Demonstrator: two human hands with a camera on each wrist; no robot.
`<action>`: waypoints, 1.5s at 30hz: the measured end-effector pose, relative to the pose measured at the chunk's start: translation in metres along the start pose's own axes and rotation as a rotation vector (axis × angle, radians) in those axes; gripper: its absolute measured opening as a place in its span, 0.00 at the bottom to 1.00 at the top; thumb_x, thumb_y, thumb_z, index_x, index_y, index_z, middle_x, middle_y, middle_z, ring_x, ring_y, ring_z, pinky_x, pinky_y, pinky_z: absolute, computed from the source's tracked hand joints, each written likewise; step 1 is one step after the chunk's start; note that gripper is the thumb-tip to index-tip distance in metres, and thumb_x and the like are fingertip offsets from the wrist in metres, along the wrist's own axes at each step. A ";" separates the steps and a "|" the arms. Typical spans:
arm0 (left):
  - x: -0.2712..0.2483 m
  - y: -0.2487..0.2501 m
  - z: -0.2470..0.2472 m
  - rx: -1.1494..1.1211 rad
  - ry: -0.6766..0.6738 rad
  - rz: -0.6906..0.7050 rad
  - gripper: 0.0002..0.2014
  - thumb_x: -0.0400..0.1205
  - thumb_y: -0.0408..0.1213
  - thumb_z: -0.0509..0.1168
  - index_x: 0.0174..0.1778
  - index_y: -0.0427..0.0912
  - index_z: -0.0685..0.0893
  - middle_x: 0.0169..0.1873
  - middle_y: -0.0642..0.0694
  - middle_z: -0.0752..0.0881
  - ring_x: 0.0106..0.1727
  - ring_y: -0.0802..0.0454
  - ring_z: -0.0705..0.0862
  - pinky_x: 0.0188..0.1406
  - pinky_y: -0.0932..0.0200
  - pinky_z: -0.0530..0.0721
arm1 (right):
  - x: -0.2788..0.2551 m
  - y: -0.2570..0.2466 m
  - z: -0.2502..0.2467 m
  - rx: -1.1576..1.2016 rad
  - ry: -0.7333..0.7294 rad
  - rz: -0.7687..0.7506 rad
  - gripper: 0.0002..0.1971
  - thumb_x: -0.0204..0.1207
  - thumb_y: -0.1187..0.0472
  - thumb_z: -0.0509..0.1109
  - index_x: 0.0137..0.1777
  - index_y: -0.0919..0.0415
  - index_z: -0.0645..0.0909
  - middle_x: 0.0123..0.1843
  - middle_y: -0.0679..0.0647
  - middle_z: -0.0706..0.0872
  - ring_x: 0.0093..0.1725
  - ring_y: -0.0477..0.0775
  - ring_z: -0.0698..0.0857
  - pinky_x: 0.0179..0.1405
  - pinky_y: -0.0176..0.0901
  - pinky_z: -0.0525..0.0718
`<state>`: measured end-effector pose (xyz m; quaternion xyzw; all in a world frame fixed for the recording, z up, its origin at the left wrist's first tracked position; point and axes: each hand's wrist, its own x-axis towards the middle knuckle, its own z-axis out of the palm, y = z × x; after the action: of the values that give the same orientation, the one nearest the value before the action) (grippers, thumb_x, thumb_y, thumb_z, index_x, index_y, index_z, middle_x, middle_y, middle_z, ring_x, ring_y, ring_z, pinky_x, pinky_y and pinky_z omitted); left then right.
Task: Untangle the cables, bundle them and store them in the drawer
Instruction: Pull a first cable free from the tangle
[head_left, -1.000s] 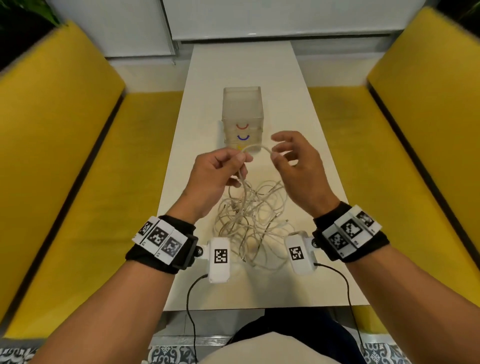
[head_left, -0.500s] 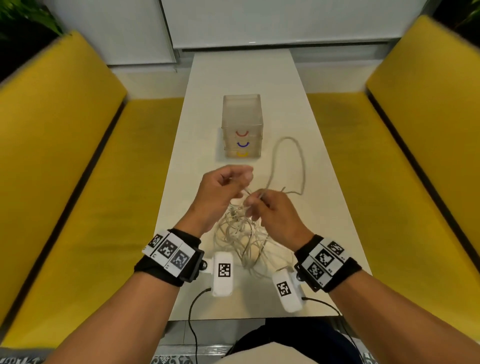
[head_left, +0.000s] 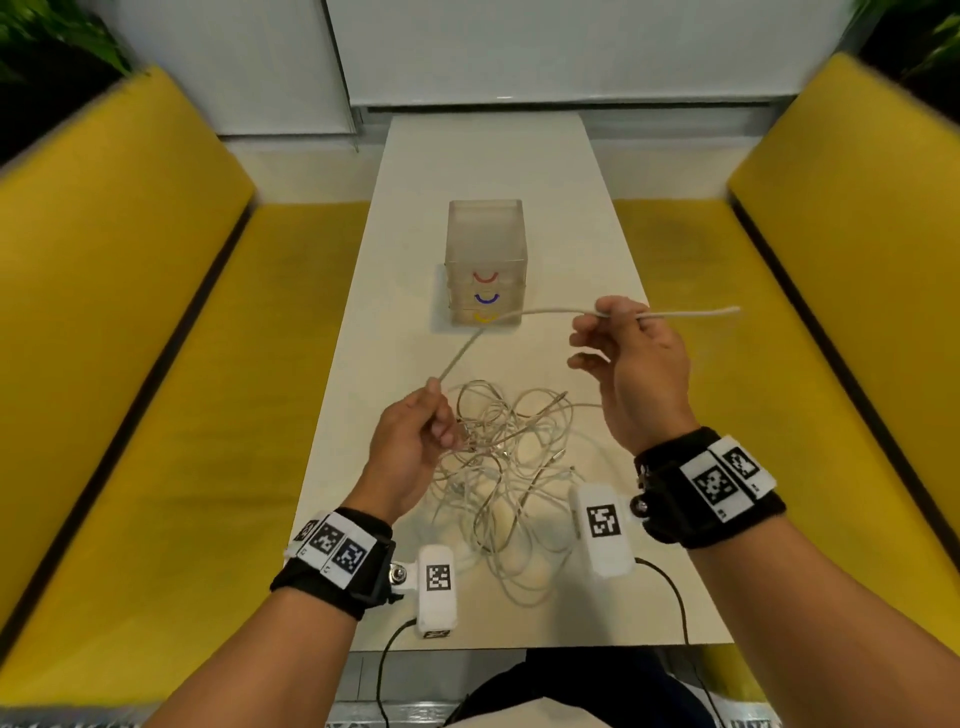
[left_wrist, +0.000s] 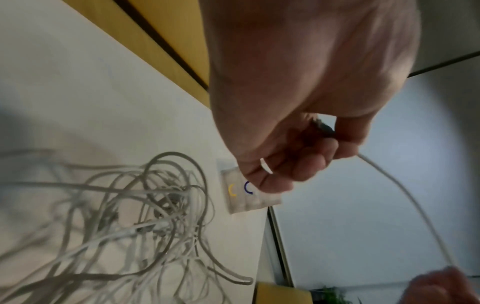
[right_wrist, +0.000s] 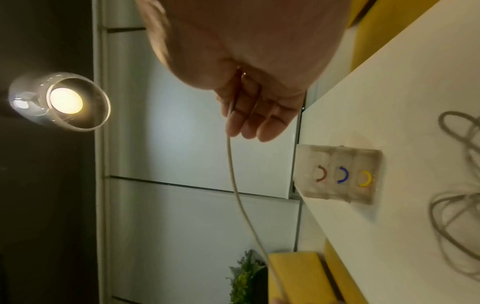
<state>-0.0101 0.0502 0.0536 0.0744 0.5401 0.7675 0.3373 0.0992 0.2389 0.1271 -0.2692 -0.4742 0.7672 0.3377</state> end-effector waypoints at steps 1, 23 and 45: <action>0.000 0.003 0.000 -0.013 0.034 0.025 0.18 0.84 0.49 0.63 0.35 0.39 0.77 0.25 0.47 0.70 0.27 0.52 0.72 0.31 0.55 0.77 | 0.001 0.003 -0.004 -0.030 -0.005 0.033 0.10 0.90 0.60 0.60 0.50 0.60 0.81 0.38 0.57 0.89 0.36 0.54 0.86 0.30 0.44 0.84; -0.004 0.114 0.078 -0.397 -0.152 0.275 0.10 0.87 0.43 0.63 0.45 0.42 0.84 0.39 0.49 0.90 0.49 0.52 0.91 0.52 0.51 0.90 | 0.010 0.026 0.034 -0.927 -0.686 -0.139 0.12 0.86 0.52 0.66 0.55 0.60 0.85 0.44 0.51 0.91 0.44 0.49 0.89 0.53 0.52 0.84; 0.025 0.174 0.002 -0.408 0.411 0.536 0.20 0.92 0.50 0.57 0.34 0.48 0.73 0.23 0.52 0.62 0.25 0.54 0.55 0.20 0.58 0.57 | 0.063 0.051 -0.118 -1.046 0.188 0.074 0.27 0.77 0.49 0.77 0.23 0.56 0.68 0.25 0.56 0.75 0.30 0.57 0.73 0.36 0.53 0.76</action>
<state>-0.1043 0.0341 0.2008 -0.0112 0.3943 0.9188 0.0177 0.1326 0.3359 0.0265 -0.4859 -0.7511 0.4123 0.1723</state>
